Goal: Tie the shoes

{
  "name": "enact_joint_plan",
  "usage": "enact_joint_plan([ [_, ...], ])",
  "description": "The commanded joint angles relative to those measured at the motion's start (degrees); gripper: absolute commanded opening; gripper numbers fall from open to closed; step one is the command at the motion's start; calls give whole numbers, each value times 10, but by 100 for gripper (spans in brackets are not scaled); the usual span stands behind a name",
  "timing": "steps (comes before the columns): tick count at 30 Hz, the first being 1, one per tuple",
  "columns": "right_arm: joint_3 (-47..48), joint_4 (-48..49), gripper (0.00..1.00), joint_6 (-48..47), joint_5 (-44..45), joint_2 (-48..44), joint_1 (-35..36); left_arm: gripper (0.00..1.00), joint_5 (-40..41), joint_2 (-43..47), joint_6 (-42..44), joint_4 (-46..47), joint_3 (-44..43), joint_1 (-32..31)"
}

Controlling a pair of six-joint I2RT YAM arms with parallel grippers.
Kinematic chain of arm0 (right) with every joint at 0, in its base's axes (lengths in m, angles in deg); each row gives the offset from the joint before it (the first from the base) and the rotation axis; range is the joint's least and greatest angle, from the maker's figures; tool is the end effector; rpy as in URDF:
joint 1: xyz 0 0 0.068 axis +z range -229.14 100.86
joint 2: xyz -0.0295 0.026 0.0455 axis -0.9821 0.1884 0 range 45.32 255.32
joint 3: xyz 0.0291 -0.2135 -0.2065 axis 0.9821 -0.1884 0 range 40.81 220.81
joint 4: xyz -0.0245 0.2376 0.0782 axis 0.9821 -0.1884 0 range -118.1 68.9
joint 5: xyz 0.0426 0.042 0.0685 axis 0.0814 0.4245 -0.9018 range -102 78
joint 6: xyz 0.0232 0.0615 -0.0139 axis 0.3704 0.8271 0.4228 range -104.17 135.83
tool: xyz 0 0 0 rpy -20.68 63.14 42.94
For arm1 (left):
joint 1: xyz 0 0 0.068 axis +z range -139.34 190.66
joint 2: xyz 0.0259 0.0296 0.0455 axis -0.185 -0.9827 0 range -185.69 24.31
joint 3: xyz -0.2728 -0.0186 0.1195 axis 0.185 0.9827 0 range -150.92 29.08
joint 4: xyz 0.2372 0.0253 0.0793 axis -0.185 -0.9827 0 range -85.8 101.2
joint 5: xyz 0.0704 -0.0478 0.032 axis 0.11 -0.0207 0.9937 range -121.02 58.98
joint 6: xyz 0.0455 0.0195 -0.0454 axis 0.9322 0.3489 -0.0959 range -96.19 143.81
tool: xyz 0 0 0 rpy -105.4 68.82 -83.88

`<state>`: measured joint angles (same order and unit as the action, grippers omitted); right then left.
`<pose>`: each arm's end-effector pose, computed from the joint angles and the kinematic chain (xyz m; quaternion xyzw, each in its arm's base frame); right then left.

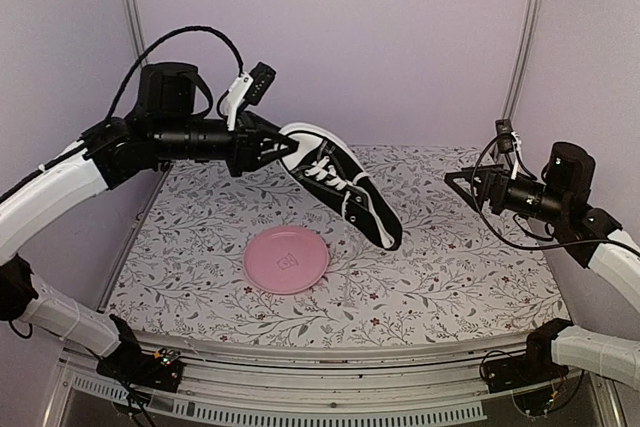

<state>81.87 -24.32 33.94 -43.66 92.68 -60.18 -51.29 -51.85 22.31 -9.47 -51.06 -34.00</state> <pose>0.1617 0.0852 0.3412 -0.1817 0.7331 0.3950 0.5230 0.1995 -0.2234 0.4359 0.3881 0.6957 -0.3602 0.4854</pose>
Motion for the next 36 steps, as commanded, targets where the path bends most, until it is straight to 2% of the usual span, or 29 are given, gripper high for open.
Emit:
enact_joint_plan([
  [1, -16, 43, 99, 4, -74, 9, -1, 0, 12, 79, 15, -106, -20, -8],
  [4, -31, 46, 99, 2, -69, 25, 0, 0, 10, 100, 15, -172, -35, -14],
  [7, -43, 59, 99, 1, -82, 49, 4, 0, -15, 105, 11, -195, -24, -16],
  [15, -63, 99, 99, -18, -99, 140, 62, 0, -173, 18, 29, -124, 59, -27],
  [18, -86, 130, 100, -11, -115, 158, 70, 0, -200, -36, 57, -105, 68, -26],
  [22, -113, 164, 92, -2, -173, 171, 93, 0, -211, -112, 88, -96, 62, -26],
  [26, -132, 175, 84, -4, -193, 186, 144, 0, -222, -173, 109, -75, 53, -21],
  [32, -154, 194, 73, -13, -143, 240, 216, 0, -222, -235, 125, -64, 27, -16],
  [36, -152, 179, 72, -41, -64, 276, 264, 0, -220, -260, 126, -57, 21, -8],
])
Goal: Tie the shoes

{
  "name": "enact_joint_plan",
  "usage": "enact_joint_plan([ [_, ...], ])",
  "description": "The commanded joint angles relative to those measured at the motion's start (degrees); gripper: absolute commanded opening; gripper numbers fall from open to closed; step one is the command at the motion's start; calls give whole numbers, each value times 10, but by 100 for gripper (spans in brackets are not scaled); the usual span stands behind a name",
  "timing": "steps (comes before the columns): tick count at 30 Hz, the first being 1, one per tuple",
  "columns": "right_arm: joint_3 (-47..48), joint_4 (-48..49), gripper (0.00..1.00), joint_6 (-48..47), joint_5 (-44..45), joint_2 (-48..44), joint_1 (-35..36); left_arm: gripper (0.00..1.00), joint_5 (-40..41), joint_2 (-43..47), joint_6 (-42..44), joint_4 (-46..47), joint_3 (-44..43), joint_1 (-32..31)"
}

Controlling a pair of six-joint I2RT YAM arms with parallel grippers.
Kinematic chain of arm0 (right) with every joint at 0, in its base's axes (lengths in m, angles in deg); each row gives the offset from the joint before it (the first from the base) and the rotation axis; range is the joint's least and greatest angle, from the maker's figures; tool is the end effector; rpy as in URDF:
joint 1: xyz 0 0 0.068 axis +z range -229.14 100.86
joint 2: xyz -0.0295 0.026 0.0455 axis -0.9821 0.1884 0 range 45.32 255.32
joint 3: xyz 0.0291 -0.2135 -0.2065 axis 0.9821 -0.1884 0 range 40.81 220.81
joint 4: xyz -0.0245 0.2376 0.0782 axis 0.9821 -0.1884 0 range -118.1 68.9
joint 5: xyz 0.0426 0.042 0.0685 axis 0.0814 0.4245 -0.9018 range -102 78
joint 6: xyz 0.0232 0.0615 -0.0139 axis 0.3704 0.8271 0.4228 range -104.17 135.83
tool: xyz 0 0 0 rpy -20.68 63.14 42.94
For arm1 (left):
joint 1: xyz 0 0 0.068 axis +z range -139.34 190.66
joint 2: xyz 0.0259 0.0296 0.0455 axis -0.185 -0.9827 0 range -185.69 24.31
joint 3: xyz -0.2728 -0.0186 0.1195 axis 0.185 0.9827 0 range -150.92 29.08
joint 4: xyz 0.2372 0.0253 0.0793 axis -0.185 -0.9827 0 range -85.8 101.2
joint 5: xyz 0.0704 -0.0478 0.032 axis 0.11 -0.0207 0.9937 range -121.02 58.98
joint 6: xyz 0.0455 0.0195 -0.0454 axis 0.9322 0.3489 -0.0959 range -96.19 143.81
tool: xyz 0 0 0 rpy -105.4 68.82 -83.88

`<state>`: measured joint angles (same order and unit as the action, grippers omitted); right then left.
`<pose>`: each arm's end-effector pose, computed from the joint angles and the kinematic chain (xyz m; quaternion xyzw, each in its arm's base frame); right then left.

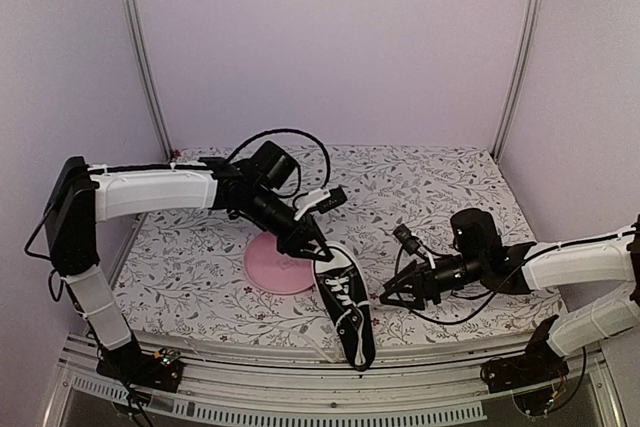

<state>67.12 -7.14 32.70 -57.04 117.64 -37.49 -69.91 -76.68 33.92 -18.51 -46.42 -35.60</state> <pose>0.1485 0.1827 0.2039 -0.3546 0.7495 0.5110 0.2266 0.2374 -0.2968 0.2570 0.5128 0.7461 -0.3894 0.1696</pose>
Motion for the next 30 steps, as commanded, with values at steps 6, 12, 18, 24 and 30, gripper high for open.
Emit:
enact_joint_plan([
  [6, 2, -2, 80, -63, 108, 76, 68, 0, -36, -39, 21, 18, -39, 21],
  [12, 9, -5, 74, -71, 136, 106, 86, 0, -35, -61, 27, 11, -51, 27],
  [18, 15, 4, 48, -66, 171, 111, 91, 0, -19, -90, 26, 14, -73, 33],
  [24, 15, 25, 21, -50, 172, 108, 91, 0, 1, -134, 16, 16, -97, 36],
  [30, 26, 16, 3, -26, 186, 80, 91, 30, 43, -136, -36, 67, -80, 51],
])
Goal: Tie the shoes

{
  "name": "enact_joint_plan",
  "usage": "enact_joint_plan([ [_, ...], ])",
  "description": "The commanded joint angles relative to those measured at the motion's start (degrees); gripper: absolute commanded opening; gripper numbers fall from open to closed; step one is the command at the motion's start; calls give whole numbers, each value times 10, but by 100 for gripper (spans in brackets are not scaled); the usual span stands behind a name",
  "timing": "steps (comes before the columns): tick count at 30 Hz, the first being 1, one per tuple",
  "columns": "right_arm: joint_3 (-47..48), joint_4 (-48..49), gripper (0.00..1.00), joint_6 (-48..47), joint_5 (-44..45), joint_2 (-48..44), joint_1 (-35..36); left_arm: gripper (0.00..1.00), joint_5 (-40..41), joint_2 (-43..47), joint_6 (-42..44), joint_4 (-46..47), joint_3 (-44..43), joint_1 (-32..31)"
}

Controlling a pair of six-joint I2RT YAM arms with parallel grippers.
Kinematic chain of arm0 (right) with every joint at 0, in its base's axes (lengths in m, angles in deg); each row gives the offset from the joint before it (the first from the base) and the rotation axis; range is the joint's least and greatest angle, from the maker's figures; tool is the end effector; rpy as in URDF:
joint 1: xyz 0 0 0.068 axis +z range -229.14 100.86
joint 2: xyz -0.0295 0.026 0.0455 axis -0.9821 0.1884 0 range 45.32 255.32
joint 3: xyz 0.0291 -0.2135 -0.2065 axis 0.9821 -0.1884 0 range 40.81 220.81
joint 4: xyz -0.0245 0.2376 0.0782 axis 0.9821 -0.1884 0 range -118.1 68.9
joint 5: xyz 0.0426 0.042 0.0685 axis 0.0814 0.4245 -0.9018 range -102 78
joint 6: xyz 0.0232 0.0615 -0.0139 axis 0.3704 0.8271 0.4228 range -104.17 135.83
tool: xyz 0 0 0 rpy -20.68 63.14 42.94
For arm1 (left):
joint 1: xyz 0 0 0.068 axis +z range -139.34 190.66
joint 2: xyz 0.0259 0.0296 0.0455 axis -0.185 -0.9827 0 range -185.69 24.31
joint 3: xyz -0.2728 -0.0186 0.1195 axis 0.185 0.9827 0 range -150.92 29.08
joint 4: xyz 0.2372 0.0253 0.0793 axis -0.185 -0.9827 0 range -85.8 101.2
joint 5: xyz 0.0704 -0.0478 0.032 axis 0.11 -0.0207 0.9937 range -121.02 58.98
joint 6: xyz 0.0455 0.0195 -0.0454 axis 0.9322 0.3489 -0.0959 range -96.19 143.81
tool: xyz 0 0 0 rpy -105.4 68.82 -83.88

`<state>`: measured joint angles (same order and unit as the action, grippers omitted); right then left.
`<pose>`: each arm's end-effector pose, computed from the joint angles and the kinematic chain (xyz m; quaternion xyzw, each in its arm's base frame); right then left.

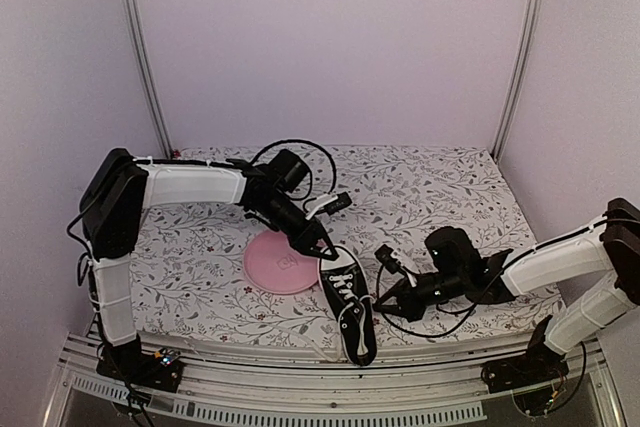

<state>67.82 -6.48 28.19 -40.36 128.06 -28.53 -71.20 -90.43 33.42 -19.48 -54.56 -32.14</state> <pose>0.1428 0.2139 0.1621 -0.3850 0.8007 0.3997 0.2257 0.2900 -0.3158 0.2065 0.4774 0.7802 -0.3846 0.1243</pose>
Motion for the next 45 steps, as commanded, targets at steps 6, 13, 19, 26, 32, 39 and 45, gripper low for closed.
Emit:
enact_joint_plan([
  [6, 34, -3, 3, 47, 37, -41, 2, 67, 147, 85, -101, 186, 90, 24],
  [13, 60, -25, 34, 74, 83, -43, 1, 72, 181, 225, -214, 298, 238, -4],
  [19, 72, -113, 68, 109, 203, -100, -1, 72, 213, 330, -366, 433, 396, -67],
  [26, -6, -151, 79, 169, 247, -190, -50, 74, 230, 327, -516, 564, 482, -102],
  [32, -11, -182, 74, 212, 271, -159, -52, 74, 216, 218, -539, 576, 425, -124],
  [39, 12, -176, 67, 238, 299, -83, -22, 75, 209, 158, -551, 567, 389, -130],
  [45, 39, -181, 61, 250, 322, -19, -11, 74, 221, 144, -564, 556, 383, -140],
])
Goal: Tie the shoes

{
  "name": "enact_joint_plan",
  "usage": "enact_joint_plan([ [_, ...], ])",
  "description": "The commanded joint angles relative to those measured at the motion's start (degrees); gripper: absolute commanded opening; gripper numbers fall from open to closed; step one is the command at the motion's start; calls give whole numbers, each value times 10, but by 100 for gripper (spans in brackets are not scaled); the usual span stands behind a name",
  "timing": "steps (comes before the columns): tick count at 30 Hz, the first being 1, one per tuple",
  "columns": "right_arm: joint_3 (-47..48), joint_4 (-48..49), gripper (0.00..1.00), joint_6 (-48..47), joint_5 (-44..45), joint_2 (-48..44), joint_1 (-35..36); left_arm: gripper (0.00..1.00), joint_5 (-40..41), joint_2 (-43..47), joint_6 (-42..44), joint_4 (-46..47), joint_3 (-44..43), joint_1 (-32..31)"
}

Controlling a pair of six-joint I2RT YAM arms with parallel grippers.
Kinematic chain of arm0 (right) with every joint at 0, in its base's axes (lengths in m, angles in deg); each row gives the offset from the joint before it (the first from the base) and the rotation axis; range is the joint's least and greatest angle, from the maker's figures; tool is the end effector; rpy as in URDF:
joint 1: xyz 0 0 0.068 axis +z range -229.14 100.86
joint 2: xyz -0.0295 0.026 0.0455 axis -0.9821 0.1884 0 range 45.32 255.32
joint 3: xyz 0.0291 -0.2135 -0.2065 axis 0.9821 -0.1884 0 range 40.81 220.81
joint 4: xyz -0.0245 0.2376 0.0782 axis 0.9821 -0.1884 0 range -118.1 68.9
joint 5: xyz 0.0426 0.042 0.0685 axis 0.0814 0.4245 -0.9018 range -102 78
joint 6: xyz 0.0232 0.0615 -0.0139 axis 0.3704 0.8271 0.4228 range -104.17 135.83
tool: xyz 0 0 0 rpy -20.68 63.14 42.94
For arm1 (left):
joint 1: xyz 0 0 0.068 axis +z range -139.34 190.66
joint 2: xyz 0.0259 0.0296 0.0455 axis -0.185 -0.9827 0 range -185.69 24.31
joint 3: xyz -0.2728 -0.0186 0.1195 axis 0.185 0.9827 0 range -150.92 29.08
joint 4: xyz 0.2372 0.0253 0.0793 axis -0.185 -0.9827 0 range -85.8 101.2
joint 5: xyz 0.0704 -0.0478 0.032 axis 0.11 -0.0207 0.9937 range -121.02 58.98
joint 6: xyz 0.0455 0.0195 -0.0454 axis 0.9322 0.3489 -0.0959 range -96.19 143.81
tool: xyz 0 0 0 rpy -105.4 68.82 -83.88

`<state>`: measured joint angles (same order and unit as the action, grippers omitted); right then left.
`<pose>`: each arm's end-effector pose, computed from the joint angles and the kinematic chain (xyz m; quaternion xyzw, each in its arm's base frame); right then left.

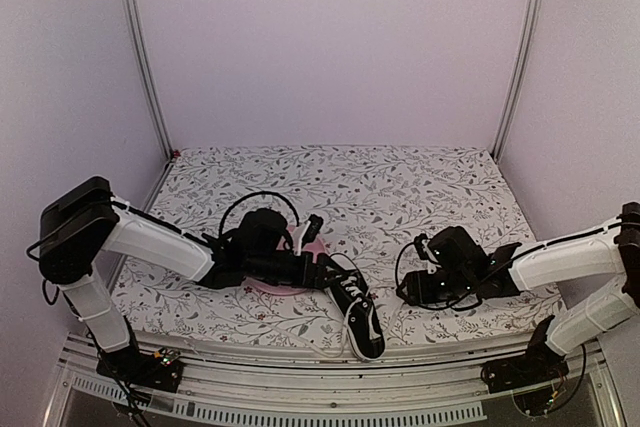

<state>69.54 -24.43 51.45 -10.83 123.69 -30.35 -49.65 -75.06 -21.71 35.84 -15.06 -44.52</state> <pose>0.1561 0.1764 0.1564 -0.1055 0.9423 0.2061 0.2417 0.1900 -0.3033 0.1784 0.1521 0.8473 -0.4662 0.2038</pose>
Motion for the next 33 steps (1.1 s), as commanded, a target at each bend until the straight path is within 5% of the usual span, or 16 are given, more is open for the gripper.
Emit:
enact_joint_plan([
  [1, 22, 2, 60, 18, 26, 29, 8, 74, 6, -11, -15, -1, -14, -18],
  [9, 28, 10, 51, 23, 32, 58, 16, 74, 17, -25, -19, -36, -34, -41],
  [19, 23, -12, 3, 48, 81, 22, 20, 74, 51, -1, -4, -78, -55, -62],
  [33, 49, -118, 3, 8, 147, -112, 20, 75, 52, -19, -29, -84, -43, -69],
])
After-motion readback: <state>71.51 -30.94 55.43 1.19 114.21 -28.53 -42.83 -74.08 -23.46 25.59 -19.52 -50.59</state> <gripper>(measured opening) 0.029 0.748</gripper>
